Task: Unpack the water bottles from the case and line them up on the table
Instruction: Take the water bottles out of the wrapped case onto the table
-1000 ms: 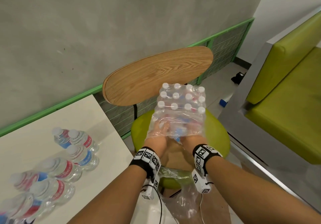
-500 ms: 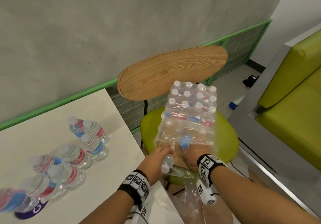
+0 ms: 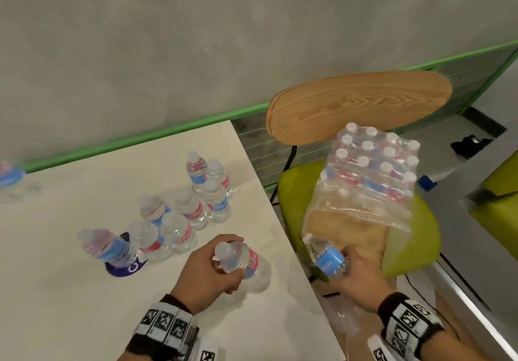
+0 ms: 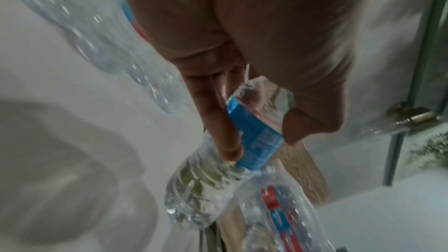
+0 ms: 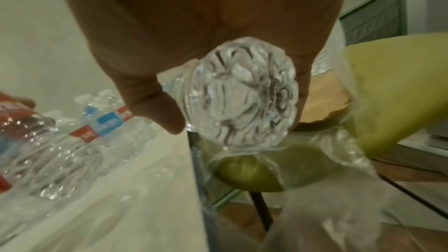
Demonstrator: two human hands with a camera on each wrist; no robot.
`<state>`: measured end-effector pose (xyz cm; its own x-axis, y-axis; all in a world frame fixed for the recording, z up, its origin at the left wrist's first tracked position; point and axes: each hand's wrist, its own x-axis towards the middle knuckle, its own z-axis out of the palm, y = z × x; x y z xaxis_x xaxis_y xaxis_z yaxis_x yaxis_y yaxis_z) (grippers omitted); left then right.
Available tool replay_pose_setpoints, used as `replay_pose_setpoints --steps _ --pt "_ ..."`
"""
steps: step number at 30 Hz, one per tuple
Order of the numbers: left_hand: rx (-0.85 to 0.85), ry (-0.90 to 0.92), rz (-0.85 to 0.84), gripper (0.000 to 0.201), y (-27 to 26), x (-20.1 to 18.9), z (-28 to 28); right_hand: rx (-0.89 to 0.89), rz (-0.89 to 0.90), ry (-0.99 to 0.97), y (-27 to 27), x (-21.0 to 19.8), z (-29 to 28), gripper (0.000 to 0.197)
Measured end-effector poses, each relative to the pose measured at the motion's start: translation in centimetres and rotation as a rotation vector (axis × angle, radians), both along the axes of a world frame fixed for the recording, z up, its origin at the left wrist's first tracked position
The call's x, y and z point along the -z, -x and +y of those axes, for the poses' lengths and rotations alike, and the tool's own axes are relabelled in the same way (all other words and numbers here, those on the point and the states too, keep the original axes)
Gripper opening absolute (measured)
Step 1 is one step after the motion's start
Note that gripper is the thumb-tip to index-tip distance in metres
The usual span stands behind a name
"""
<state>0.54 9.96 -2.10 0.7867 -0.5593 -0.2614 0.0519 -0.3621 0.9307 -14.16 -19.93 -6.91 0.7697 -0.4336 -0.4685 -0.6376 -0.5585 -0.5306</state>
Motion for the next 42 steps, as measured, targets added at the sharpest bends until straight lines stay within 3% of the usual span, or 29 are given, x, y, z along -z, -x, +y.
replay_pose_setpoints --steps 4,6,10,16,25,33,37,39,42 --pt "-0.187 -0.093 -0.01 0.021 -0.3 -0.3 7.8 -0.036 -0.132 -0.272 -0.9 -2.4 4.5 0.062" --pt "-0.27 -0.176 -0.036 0.012 -0.5 -0.2 11.8 -0.032 -0.127 -0.322 -2.1 -3.4 7.1 0.054" --pt "-0.407 -0.31 -0.139 0.025 -1.0 0.7 17.9 -0.081 -0.175 -0.327 -4.8 -3.2 12.1 0.033" --pt "-0.557 -0.343 -0.146 0.047 -2.5 4.1 21.9 -0.225 -0.228 -0.303 -8.2 -2.5 18.3 0.044" --pt "-0.389 -0.276 -0.2 0.06 -3.8 3.8 21.2 -0.476 -0.29 -0.155 -13.3 -1.0 27.1 0.065" --pt "-0.397 -0.226 -0.174 0.058 -4.1 4.3 21.1 -0.344 -0.36 -0.135 -17.0 -1.5 30.4 0.063" --pt "-0.47 -0.33 -0.085 0.067 -3.5 5.0 21.4 -0.276 -0.355 -0.185 -16.2 -1.3 29.2 0.065" --pt "-0.455 -0.454 -0.037 0.062 -2.6 5.5 21.8 -0.249 -0.338 -0.18 -15.1 -1.1 27.5 0.058" --pt "-0.208 -0.669 0.042 0.032 -0.5 6.4 22.0 -0.225 -0.325 -0.138 -12.3 -1.2 23.9 0.025"
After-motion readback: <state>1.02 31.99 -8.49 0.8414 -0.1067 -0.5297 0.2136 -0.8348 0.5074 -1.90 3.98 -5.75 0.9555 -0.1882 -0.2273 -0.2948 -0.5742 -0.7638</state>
